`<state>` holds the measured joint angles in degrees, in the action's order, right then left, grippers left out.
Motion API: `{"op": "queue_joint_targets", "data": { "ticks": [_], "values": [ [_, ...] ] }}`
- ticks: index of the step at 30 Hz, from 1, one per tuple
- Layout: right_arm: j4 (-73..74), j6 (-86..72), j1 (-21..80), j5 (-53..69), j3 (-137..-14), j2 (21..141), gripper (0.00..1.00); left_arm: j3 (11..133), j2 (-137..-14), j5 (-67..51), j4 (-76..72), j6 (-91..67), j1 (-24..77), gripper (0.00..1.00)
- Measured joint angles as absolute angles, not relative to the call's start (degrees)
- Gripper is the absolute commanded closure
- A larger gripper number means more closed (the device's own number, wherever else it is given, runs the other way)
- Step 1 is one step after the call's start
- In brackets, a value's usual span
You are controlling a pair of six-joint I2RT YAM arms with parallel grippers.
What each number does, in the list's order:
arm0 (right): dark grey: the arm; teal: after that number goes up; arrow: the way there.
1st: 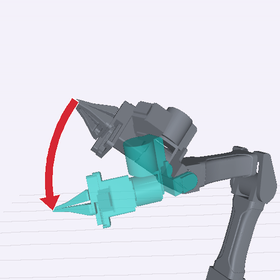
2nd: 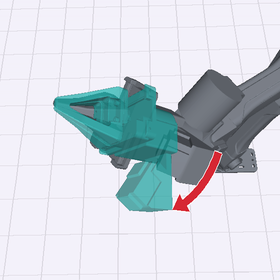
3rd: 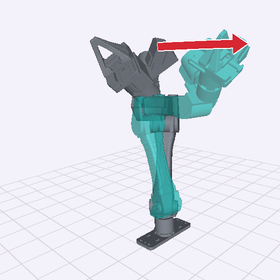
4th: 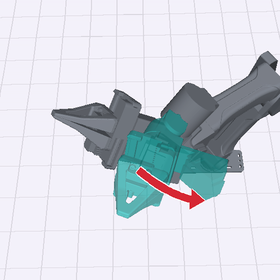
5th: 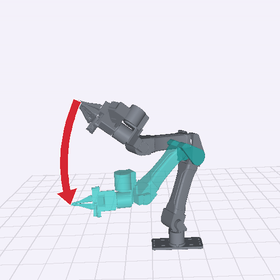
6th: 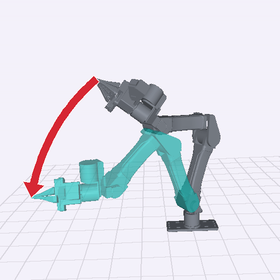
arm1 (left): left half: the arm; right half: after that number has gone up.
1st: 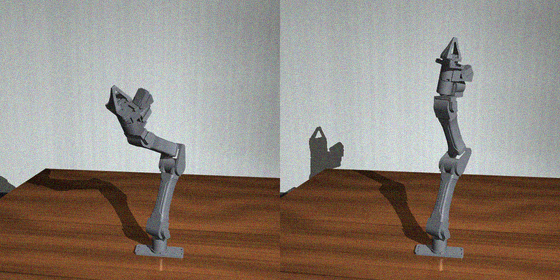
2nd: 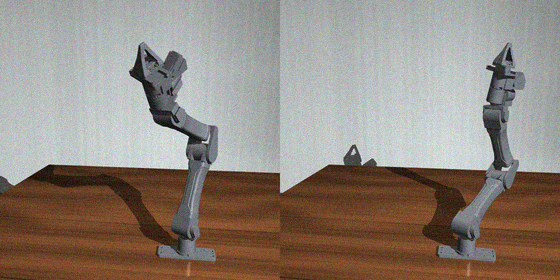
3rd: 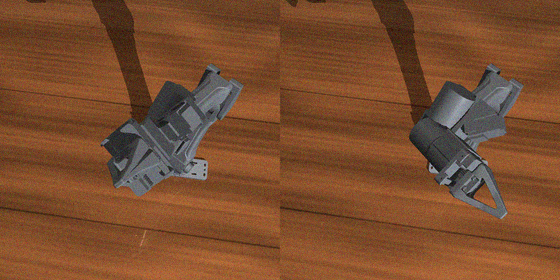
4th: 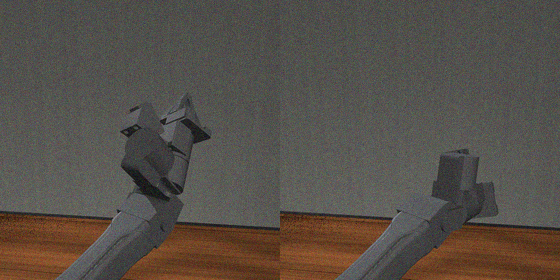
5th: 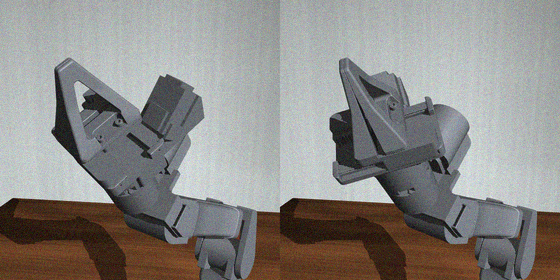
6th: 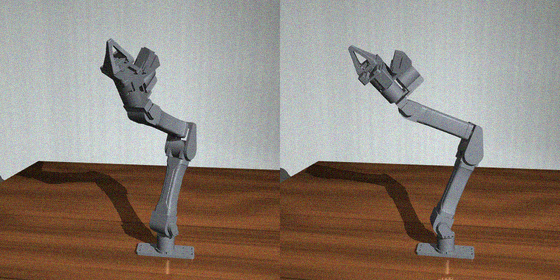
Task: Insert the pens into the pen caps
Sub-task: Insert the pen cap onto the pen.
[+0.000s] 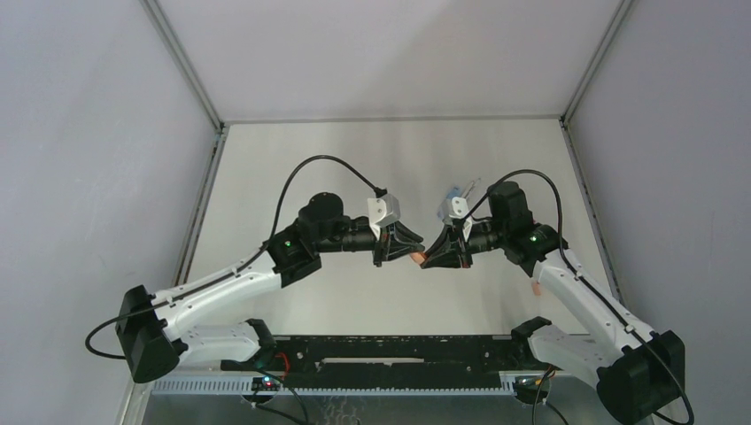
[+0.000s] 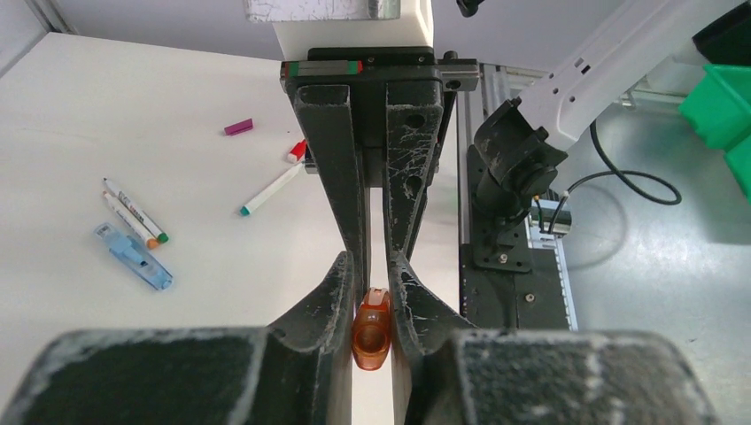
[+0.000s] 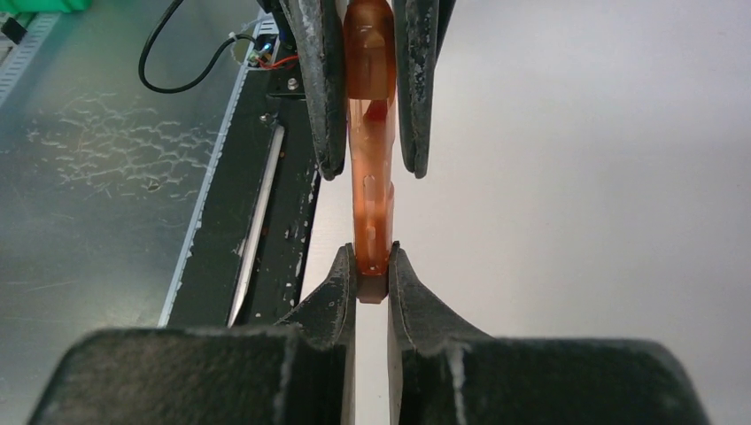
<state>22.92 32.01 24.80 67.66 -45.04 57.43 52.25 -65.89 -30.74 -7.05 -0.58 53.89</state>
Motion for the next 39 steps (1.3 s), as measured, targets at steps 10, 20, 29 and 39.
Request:
{"op": "queue_joint_targets", "data": {
  "ticks": [10,20,29,39],
  "values": [
    [22.9,29.1,23.3,68.2,-45.0,57.4,0.97,52.2,-67.7,-31.8,-10.2,-3.1,53.4,1.00],
    [22.9,26.8,22.2,68.2,-45.0,57.9,0.90,52.2,-68.8,-32.8,-11.1,-3.3,52.7,1.00],
    [20.7,22.0,20.6,69.0,-44.7,59.0,0.86,46.8,-68.5,-31.9,-21.3,-11.5,50.7,1.00],
    [15.1,13.1,18.0,72.1,-43.9,59.4,0.84,37.9,-67.2,-26.4,-38.1,-23.6,49.9,1.00]
  ]
}}
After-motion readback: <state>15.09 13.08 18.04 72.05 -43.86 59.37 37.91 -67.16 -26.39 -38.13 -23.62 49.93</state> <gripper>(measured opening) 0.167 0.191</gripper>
